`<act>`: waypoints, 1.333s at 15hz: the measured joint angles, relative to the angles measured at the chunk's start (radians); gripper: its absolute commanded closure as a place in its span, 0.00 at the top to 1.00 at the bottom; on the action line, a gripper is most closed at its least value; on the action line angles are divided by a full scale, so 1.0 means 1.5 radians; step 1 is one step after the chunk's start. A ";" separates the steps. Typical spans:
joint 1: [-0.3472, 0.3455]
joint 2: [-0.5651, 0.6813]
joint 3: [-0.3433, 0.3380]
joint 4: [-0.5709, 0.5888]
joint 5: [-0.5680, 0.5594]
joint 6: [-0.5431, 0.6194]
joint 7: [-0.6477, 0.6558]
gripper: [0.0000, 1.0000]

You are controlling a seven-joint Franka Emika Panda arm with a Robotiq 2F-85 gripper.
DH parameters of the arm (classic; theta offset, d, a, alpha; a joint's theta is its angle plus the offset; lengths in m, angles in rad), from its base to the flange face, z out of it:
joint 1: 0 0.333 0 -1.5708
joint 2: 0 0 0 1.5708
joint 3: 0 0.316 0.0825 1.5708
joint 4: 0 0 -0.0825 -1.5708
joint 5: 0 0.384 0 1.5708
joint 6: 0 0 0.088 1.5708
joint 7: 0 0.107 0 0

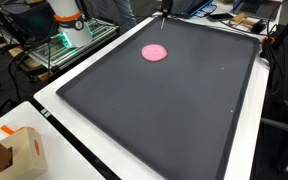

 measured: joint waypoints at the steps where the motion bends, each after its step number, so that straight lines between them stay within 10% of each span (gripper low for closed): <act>1: 0.010 0.005 0.008 0.005 -0.028 0.000 0.026 0.03; 9: 0.093 0.091 0.033 0.063 -0.240 -0.047 0.225 0.03; 20: 0.162 0.205 0.023 0.154 -0.304 -0.120 0.346 0.03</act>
